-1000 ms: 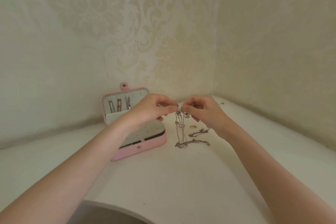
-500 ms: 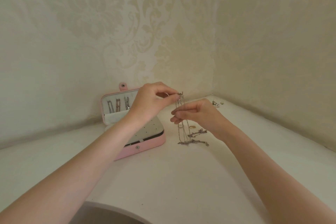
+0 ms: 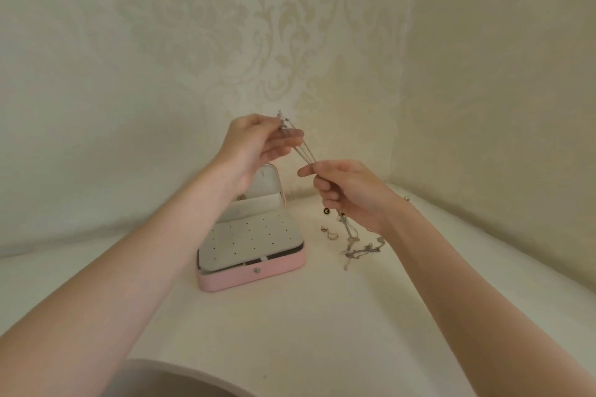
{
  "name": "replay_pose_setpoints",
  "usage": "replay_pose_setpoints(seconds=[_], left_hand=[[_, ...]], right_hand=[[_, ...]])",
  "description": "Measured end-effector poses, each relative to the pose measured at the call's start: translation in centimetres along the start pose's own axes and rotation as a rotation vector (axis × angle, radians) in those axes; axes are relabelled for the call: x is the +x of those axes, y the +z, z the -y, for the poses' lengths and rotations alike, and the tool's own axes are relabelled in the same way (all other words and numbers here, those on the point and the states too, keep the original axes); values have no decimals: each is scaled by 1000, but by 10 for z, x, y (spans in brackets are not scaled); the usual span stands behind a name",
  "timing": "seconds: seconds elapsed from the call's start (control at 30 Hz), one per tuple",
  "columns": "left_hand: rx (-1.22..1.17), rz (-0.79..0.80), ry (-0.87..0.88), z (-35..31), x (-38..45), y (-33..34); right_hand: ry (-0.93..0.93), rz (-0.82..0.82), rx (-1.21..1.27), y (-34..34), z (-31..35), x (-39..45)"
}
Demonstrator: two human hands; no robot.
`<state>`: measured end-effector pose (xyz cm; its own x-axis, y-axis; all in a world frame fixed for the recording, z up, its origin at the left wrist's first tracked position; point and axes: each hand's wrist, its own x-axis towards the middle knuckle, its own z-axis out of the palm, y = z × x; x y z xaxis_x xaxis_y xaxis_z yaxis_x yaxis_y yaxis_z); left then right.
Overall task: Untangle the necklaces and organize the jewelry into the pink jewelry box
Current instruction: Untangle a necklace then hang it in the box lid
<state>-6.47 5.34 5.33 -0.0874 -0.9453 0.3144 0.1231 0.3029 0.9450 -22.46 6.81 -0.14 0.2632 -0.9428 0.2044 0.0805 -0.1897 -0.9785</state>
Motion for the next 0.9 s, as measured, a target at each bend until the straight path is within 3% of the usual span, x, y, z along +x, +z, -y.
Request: replay_pose_setpoints(seconds=[0.1,0.27,0.37,0.47,0.53,0.7,0.8,0.9], left_hand=[[-216,-70,-68,-10,10,-20],[-338,-158,-38,-12,21,-61],[-383,-117,-28,-9,24,-79],[-390,-11,-63,-6,23,-86],[-264,30,-80,-3,21,-90],[403,296,-68,0,22,-97],[572,479,-115,-6,27,-91],[673,556,-91,-11,34,-92]], right_hand=[[-14,-42,-78,6,0,11],[47,-51,-82,11,-8,28],[86,-37,-155,15,-12,42],[80,-148,-407,23,-13,61],[57,-177,-537,25,-12,73],[96,154,-834,25,4,90],[-8,244,-426,41,10,98],[132,432,-42,56,3,101]])
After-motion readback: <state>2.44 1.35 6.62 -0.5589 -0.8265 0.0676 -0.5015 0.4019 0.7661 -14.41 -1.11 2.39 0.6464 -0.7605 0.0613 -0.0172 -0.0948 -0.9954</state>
